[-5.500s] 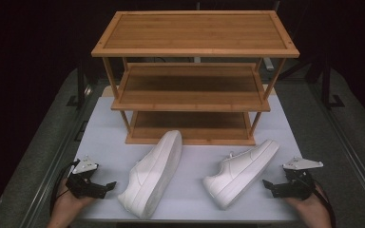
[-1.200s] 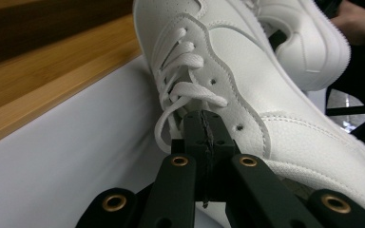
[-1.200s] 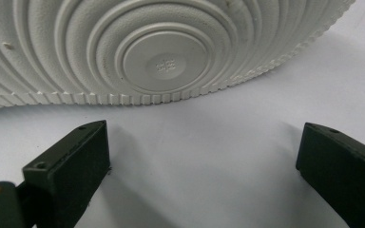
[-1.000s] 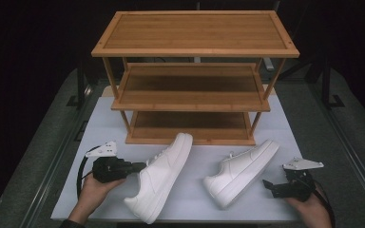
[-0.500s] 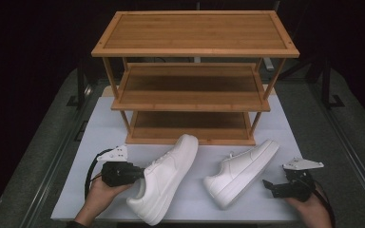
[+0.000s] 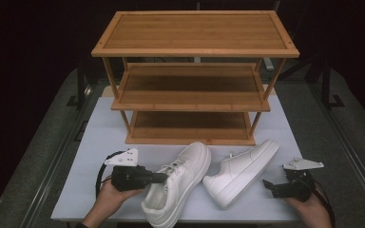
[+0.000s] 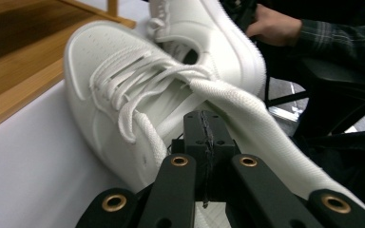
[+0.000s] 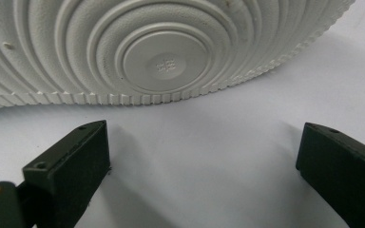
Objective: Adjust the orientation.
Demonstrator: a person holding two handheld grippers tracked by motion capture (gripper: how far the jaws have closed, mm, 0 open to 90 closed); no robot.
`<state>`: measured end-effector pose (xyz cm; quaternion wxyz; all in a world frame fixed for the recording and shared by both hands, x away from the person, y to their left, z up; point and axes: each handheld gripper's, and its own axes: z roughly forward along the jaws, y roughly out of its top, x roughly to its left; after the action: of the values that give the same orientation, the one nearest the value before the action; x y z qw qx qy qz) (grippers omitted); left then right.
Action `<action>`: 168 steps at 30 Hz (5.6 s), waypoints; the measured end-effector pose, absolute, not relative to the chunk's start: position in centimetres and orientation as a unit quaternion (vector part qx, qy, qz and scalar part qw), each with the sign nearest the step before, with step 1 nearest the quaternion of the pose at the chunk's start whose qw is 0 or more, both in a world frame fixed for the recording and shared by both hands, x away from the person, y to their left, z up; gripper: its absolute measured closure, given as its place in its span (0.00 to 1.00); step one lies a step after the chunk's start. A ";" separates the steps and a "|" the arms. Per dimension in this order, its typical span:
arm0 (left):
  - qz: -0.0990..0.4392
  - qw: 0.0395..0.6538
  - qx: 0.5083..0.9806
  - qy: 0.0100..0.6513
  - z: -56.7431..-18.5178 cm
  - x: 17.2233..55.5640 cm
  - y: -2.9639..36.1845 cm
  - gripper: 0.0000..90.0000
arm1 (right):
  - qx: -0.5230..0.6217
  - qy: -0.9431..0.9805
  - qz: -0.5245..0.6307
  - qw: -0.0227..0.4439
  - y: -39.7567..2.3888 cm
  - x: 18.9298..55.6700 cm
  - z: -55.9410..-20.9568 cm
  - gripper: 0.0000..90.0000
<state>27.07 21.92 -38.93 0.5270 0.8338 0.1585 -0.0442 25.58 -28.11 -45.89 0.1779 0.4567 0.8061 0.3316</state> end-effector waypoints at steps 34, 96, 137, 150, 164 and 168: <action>-0.010 0.504 0.845 0.178 -38.7 26.5 20.7 0.43 | 0.457 0.806 0.332 0.178 -28.1 25.6 -45.9 0.04; 0.115 0.469 0.832 0.273 -37.6 25.9 25.8 0.94 | 0.457 0.806 0.332 0.177 -28.1 25.6 -45.9 0.04; 0.118 0.484 0.800 0.334 -38.6 26.1 33.2 0.41 | 0.457 0.806 0.331 0.177 -28.1 25.6 -45.9 0.04; 0.143 0.415 0.799 0.412 -41.8 28.3 38.4 0.04 | 0.458 0.807 0.329 0.177 -28.1 25.6 -45.8 0.04; 0.175 0.325 0.834 0.410 -45.0 29.1 37.6 0.00 | 0.466 0.805 0.328 0.166 -28.5 25.1 -44.5 0.16; 0.175 0.325 0.834 0.410 -45.0 29.1 37.6 0.00 | 0.455 0.807 0.342 0.157 -29.0 24.5 -43.0 0.30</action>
<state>29.10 37.58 -45.03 0.3246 0.8344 0.4097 0.1745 24.46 -28.96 -43.02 0.1565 0.4545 0.8075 0.3419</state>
